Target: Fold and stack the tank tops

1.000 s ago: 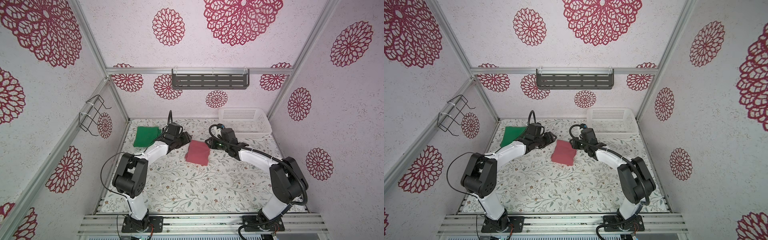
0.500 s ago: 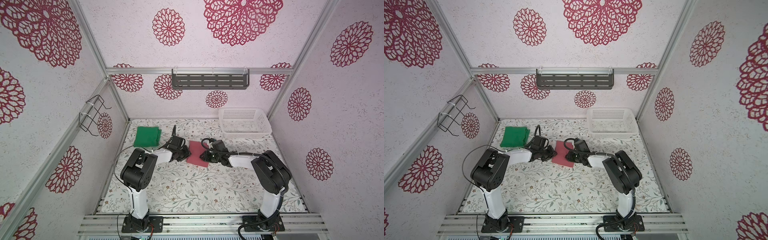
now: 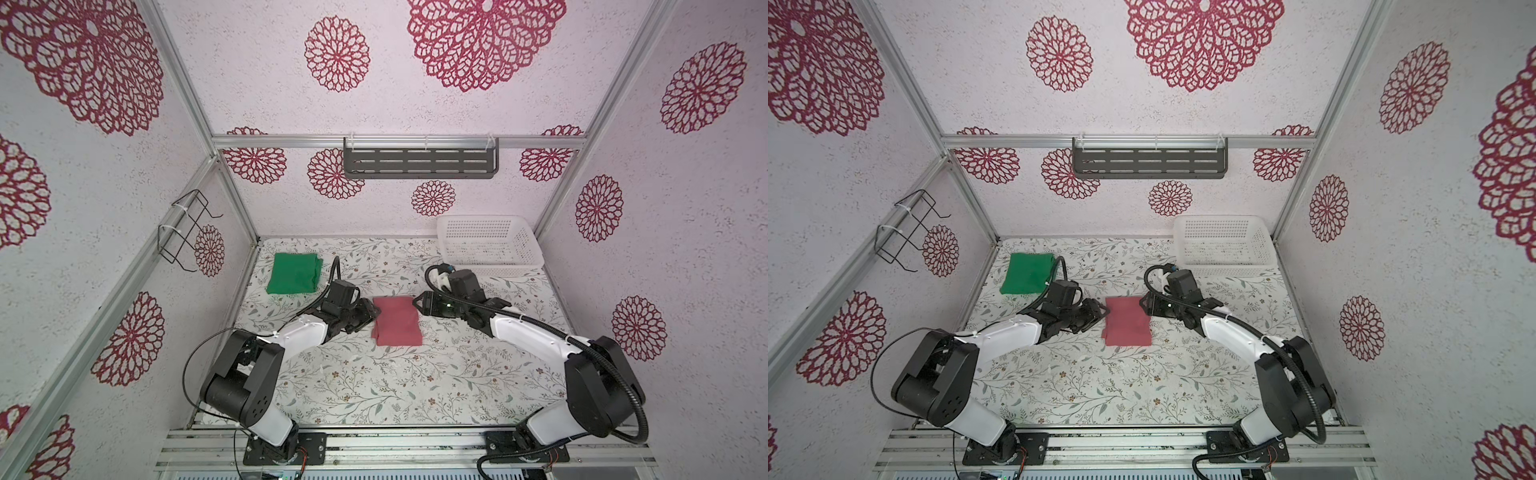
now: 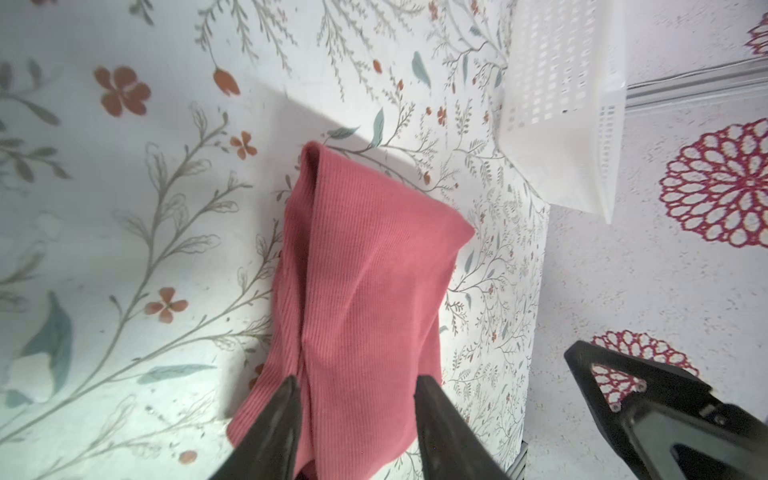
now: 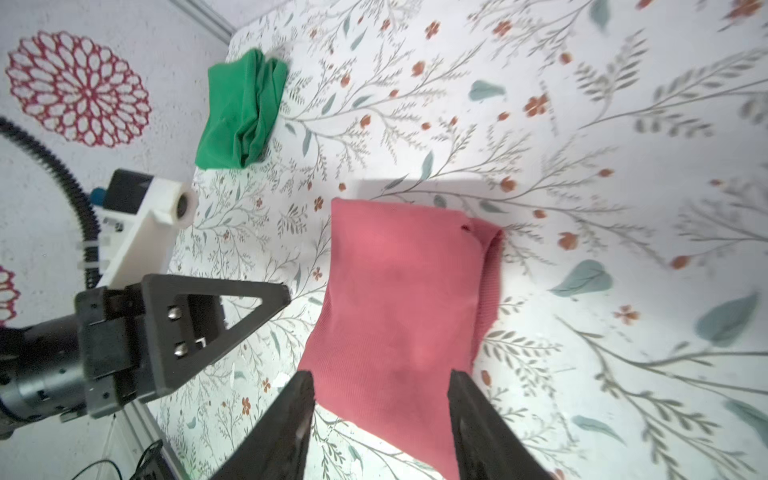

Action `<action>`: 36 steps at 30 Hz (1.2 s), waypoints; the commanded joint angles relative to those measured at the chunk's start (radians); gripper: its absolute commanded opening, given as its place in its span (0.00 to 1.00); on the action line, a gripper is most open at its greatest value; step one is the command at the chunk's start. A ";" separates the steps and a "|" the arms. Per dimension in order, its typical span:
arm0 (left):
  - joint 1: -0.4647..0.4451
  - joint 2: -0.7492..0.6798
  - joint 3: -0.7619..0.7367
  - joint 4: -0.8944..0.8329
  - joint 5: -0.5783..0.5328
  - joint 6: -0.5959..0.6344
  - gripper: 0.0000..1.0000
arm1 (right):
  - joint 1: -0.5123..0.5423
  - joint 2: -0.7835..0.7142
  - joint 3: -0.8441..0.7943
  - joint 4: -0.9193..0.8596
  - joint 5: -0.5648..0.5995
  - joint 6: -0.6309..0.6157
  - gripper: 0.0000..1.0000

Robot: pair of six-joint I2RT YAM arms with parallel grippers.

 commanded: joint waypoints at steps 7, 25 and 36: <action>-0.062 0.048 -0.131 0.197 0.004 -0.176 0.70 | 0.012 0.097 -0.101 0.094 -0.100 0.057 0.58; -0.115 -0.059 0.141 -0.319 -0.276 0.057 0.65 | 0.034 0.161 0.083 0.044 0.023 -0.047 0.34; -0.256 0.133 0.037 0.041 -0.156 -0.173 0.38 | 0.024 0.406 0.163 0.261 -0.035 -0.002 0.22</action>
